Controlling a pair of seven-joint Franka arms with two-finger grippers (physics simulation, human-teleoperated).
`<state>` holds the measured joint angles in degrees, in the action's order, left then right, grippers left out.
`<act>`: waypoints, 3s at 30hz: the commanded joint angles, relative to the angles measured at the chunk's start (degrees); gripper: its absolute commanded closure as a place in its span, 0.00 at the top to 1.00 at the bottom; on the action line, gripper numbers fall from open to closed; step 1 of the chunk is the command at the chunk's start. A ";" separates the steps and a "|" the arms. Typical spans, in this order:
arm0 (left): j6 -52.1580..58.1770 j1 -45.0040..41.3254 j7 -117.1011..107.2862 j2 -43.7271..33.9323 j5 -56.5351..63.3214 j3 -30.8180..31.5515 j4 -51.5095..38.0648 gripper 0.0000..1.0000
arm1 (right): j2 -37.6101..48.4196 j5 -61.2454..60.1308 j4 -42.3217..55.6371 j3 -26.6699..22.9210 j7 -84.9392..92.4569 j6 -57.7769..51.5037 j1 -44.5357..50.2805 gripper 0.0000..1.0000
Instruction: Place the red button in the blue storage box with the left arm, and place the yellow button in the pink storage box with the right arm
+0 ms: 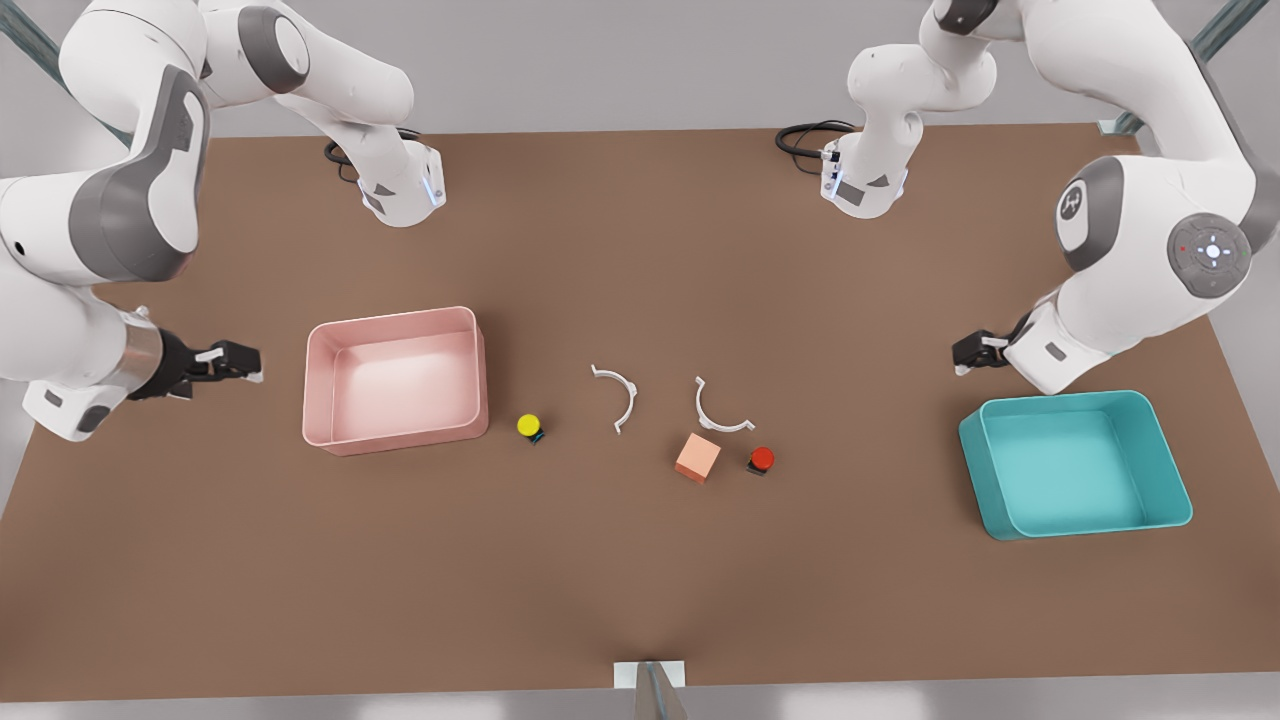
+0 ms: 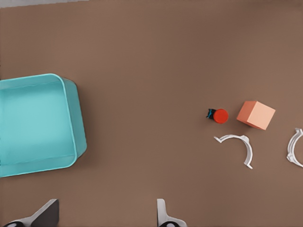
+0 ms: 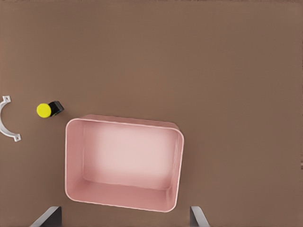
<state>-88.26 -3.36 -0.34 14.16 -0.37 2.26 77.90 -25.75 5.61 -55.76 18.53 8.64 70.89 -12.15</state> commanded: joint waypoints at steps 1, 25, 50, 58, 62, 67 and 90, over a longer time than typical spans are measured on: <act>-4.47 -0.07 -0.72 0.43 0.73 0.11 -0.12 1.00 | 0.08 0.01 -0.05 -0.07 5.07 1.79 -0.15 1.00; -63.53 -19.93 -26.12 20.73 -9.56 0.20 26.51 1.00 | -14.86 3.00 -16.40 -0.33 -28.94 49.25 26.30 1.00; -41.94 -8.96 -6.28 13.36 -8.94 -0.24 23.52 0.59 | -7.39 8.54 -40.83 -0.68 -35.80 58.04 25.34 1.00; -28.20 19.79 47.44 10.45 -4.37 -0.68 21.41 0.55 | -4.40 10.12 -47.60 0.11 -37.73 61.38 24.55 1.00; -28.29 22.87 52.98 11.77 -4.46 -1.38 21.24 0.56 | -5.72 10.21 -48.22 -0.07 -37.64 65.25 24.37 1.00; -23.04 15.85 34.30 13.00 -4.55 -1.12 15.19 1.00 | -8.09 10.21 -50.24 -0.33 -37.64 71.66 24.37 1.00; -6.31 7.93 1.48 -6.60 2.83 -2.08 13.59 1.00 | -11.61 13.90 -52.52 -0.77 -37.56 82.83 23.23 0.60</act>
<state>-94.73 4.67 7.21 7.57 2.31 0.17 91.52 -37.41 19.52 -108.30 17.74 -28.18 152.85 11.07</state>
